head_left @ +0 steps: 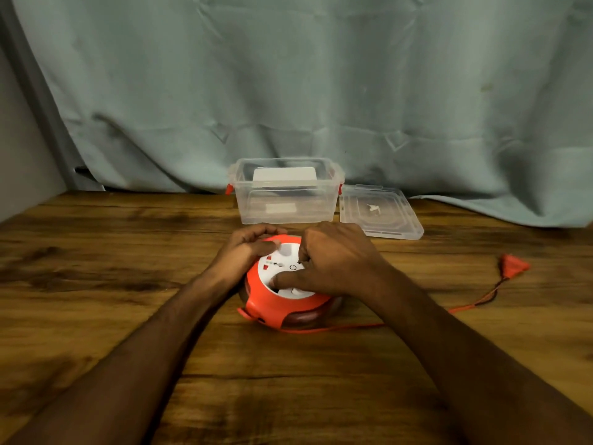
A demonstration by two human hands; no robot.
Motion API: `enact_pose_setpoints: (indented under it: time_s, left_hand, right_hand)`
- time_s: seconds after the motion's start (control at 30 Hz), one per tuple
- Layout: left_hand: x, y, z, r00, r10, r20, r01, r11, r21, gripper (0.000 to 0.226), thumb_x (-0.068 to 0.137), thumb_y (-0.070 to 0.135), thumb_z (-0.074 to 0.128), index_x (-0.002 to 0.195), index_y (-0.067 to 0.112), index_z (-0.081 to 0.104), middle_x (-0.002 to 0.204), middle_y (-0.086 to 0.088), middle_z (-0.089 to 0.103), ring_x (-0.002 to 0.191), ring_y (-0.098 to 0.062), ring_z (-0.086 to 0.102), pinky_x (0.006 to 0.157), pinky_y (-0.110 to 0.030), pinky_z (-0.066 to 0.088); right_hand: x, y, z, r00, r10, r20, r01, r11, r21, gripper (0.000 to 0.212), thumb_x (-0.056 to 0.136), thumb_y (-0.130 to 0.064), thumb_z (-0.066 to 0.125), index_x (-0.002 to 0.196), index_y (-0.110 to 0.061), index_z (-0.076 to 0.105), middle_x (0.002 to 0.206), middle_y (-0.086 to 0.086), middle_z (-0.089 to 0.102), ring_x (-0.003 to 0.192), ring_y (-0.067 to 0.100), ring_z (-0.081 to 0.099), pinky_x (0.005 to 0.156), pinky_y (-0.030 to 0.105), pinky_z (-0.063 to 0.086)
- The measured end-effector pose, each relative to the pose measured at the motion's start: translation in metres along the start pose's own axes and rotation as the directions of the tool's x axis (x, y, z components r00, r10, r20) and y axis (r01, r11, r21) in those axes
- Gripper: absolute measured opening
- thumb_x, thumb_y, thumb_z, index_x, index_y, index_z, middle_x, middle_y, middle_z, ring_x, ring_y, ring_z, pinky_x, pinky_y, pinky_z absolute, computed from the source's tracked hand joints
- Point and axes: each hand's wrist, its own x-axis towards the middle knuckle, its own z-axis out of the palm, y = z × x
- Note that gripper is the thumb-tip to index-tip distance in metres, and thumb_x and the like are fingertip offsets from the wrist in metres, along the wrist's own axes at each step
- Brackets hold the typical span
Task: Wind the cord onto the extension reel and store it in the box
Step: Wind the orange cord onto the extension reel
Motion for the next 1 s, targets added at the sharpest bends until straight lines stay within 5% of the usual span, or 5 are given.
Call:
enact_pose_setpoints:
  time_s: [0.27,0.6,0.8,0.87,1.0]
  left_hand:
    - [-0.005,0.004,0.006,0.979,-0.007,-0.205,0.015,0.999,0.038,0.031,0.111,0.004,0.049,0.115,-0.008,0.077,0.096,-0.019,0.079,0.082,-0.024,0.073,0.070,-0.022,0.062]
    - [0.000,0.005,-0.003,0.950,-0.128,-0.284,0.074,0.978,-0.195,0.022,0.103,0.004,0.065,0.088,0.010,0.080,0.069,-0.001,0.082,0.063,-0.016,0.075,0.068,-0.029,0.064]
    - [0.002,0.009,-0.002,0.908,-0.172,-0.381,-0.014,0.898,-0.440,0.024,0.105,0.003,0.061,0.085,0.009,0.073,0.062,-0.002,0.080,0.052,-0.013,0.076,0.055,-0.026,0.064]
    - [0.002,0.009,-0.003,0.906,-0.174,-0.385,-0.034,0.878,-0.477,0.020,0.105,0.005,0.062,0.089,0.008,0.074,0.065,-0.003,0.081,0.055,-0.014,0.077,0.057,-0.028,0.065]
    - [0.004,0.010,-0.003,0.890,-0.157,-0.429,-0.090,0.860,-0.502,0.014,0.104,0.005,0.064,0.097,0.006,0.076,0.073,-0.004,0.083,0.063,-0.018,0.078,0.063,-0.032,0.068]
  right_hand:
    - [0.002,-0.014,0.015,0.980,0.189,-0.059,-0.187,0.982,0.039,0.061,0.069,-0.083,0.060,0.091,-0.027,0.058,0.108,0.001,0.068,0.103,0.023,0.061,0.073,0.031,0.030]
    - [0.010,0.018,0.002,0.950,0.286,-0.129,-0.259,0.947,0.191,0.038,0.084,-0.066,0.061,0.081,-0.028,0.065,0.073,-0.012,0.062,0.075,0.012,0.057,0.069,0.031,0.042]
    - [0.022,0.036,0.020,0.794,0.606,-0.053,-0.394,0.578,0.715,0.012,0.097,-0.024,0.049,0.091,-0.024,0.060,0.085,0.001,0.067,0.076,0.022,0.064,0.070,0.035,0.049]
    - [0.019,0.030,0.022,0.844,0.489,0.221,-0.429,0.368,0.825,0.026,0.096,-0.003,0.045,0.095,-0.021,0.063,0.090,0.007,0.069,0.073,0.018,0.065,0.063,0.030,0.052]
    - [0.004,0.019,0.034,0.883,-0.115,0.456,-0.317,0.570,0.758,0.062,0.088,-0.015,0.075,0.143,-0.029,0.049,0.143,-0.011,0.053,0.126,0.004,0.051,0.107,0.022,0.039]
